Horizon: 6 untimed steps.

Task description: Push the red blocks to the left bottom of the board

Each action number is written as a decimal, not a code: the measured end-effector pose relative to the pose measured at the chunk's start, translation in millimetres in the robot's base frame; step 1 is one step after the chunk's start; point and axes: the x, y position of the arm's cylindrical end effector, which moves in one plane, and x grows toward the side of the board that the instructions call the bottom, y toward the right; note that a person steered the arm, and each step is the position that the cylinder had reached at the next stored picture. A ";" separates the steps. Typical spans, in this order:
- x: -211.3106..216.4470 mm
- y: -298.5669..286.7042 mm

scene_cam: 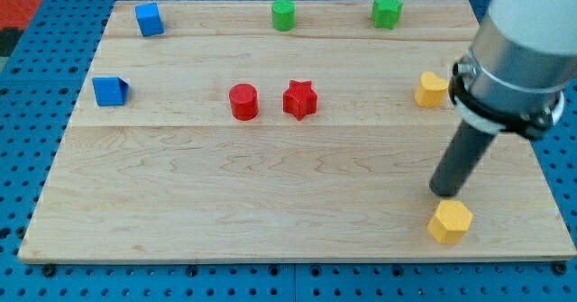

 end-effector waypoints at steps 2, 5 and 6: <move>-131.9 -56.9; -83.9 -119.2; -131.8 -125.5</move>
